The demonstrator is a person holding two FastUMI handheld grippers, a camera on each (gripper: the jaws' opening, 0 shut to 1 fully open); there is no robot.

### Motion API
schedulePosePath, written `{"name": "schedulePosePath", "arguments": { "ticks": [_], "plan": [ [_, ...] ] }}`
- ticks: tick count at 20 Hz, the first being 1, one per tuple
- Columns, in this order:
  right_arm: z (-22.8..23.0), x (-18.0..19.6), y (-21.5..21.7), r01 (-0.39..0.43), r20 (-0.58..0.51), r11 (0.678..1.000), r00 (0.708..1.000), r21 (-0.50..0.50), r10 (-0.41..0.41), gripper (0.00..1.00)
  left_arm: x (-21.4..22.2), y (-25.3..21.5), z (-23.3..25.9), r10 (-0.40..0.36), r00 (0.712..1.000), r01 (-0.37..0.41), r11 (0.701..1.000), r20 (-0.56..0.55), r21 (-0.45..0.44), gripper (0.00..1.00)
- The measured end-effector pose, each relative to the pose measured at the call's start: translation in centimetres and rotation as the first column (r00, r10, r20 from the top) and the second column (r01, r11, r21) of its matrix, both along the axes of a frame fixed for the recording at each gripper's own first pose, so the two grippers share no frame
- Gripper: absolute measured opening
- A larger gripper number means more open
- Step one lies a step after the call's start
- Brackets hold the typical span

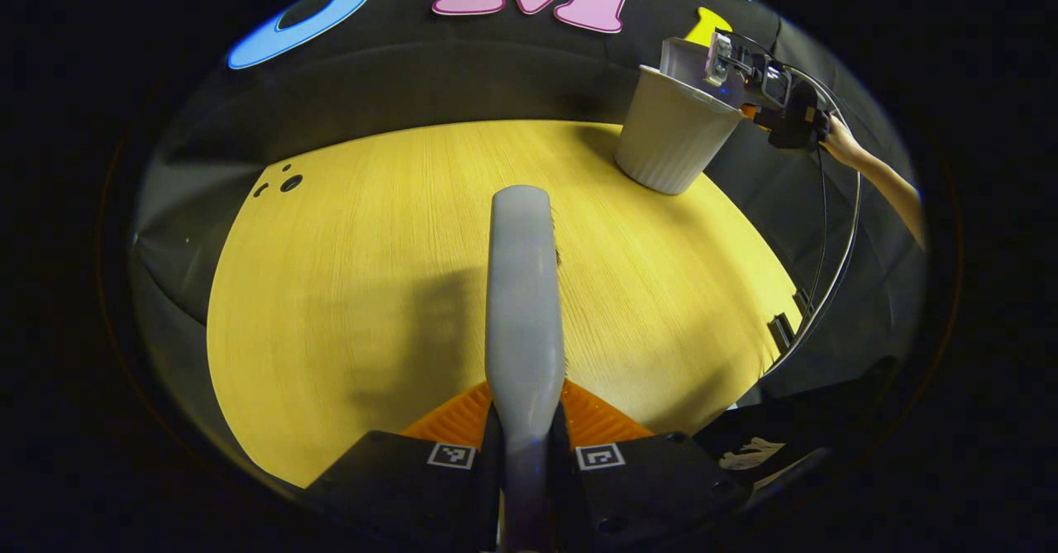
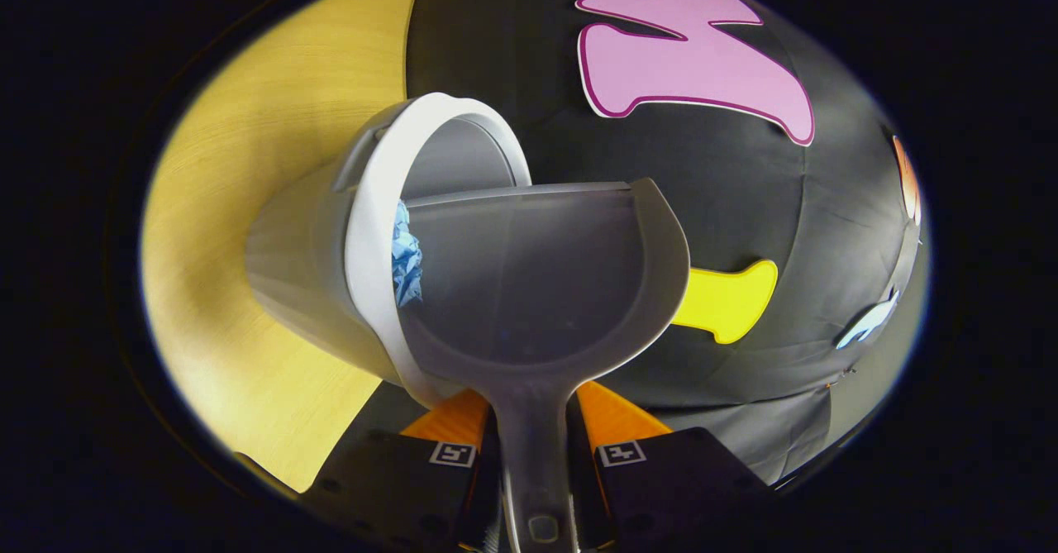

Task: Pick up the small broom and dustpan from the desktop, sweep the trash into the dustpan with the broom, and then empty the trash into the garbage bin.

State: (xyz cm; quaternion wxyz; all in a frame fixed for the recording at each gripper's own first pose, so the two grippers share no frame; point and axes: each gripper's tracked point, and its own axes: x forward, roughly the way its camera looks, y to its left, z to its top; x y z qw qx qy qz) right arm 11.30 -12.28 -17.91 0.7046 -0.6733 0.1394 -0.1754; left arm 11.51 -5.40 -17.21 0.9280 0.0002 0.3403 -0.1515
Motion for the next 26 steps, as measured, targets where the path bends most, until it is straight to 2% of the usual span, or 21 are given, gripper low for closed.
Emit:
{"name": "schedulePosePath", "arguments": {
  "ticks": [3,5,6,7,10,11,12,13,14,17,18,19,21,22,24,25,26],
  "plan": [
    [0.2,0.0,0.2,-0.01,0.0,0.997,1.0,-0.073,0.01,0.39,-0.1,-0.6,0.1,-0.02,1.0,0.02,1.0,-0.001,0.01,0.3],
    [0.1,0.0,0.0,-0.006,-0.003,0.999,1.0,-0.054,0.006,0.39,-0.1,-0.7,0.1,-0.029,1.0,0.029,0.999,0.001,0.019,0.3],
    [0.0,0.0,-0.1,-0.002,-0.005,0.999,1.0,-0.033,0.001,0.39,-0.1,-0.8,0.2,-0.032,0.999,0.032,0.999,0.002,0.023,0.27],
    [0.0,0.0,-0.2,0.005,-0.005,1.0,1.0,-0.003,-0.005,0.39,-0.1,-0.8,0.3,-0.033,0.999,0.033,0.999,0.005,0.027,0.3],
    [-0.2,-0.3,-0.3,0.026,-0.007,0.99,1.0,0.14,-0.026,0.39,0.1,-0.3,0.6,-0.023,0.999,0.021,0.998,0.028,0.057,0.3],
    [-0.3,-0.2,-0.3,0.026,-0.003,0.98,1.0,0.195,-0.026,0.39,0.1,-0.3,0.8,-0.023,0.999,0.021,0.998,0.037,0.063,0.3],
    [0.0,-0.4,0.4,0.024,0.011,0.967,1.0,0.252,-0.028,0.43,0.1,-0.4,0.9,-0.024,0.999,0.021,0.998,0.043,0.06,0.33],
    [0.4,-0.7,0.9,0.018,0.026,0.955,0.999,0.297,-0.027,0.38,0.1,-0.4,1.0,-0.023,0.999,0.021,0.998,0.046,0.054,0.3],
    [0.9,-0.6,1.1,0.014,0.041,0.944,0.999,0.331,-0.029,0.38,0.1,-0.3,1.0,-0.018,0.999,0.016,0.999,0.046,0.045,0.3],
    [1.1,-0.8,1.4,0.013,0.053,0.878,0.998,0.479,-0.044,0.38,0.0,-0.2,1.1,0.001,0.999,-0.002,1.0,0.048,0.016,0.33],
    [1.3,-1.0,1.2,0.02,0.058,0.853,0.997,0.522,-0.059,0.34,-0.1,0.0,1.2,0.008,0.999,-0.009,1.0,0.053,0.012,0.3],
    [1.5,-1.3,1.4,0.016,0.073,0.824,0.995,0.566,-0.069,0.38,-0.2,0.2,1.3,0.015,0.998,-0.015,1.0,0.06,0.01,0.3],
    [2.5,-2.3,1.6,-0.005,0.108,0.762,0.99,0.648,-0.086,0.38,-0.5,0.5,1.3,0.035,0.997,-0.036,0.999,0.07,0.001,0.33],
    [3.2,-2.8,1.5,-0.015,0.123,0.726,0.988,0.688,-0.096,0.34,-0.8,0.9,1.5,0.049,0.996,-0.048,0.999,0.074,-0.008,0.3],
    [4.4,-3.4,1.9,-0.043,0.152,0.66,0.982,0.75,-0.109,0.33,-1.0,1.6,1.7,0.071,0.994,-0.069,0.997,0.079,-0.026,0.33],
    [5.1,-3.7,2.1,-0.061,0.166,0.636,0.98,0.77,-0.107,0.43,-1.1,1.9,1.6,0.08,0.993,-0.078,0.996,0.081,-0.033,0.3],
    [5.7,-4.1,2.6,-0.084,0.181,0.614,0.979,0.784,-0.097,0.38,-1.2,2.3,1.7,0.092,0.992,-0.089,0.995,0.085,-0.038,0.3]
  ]
}}
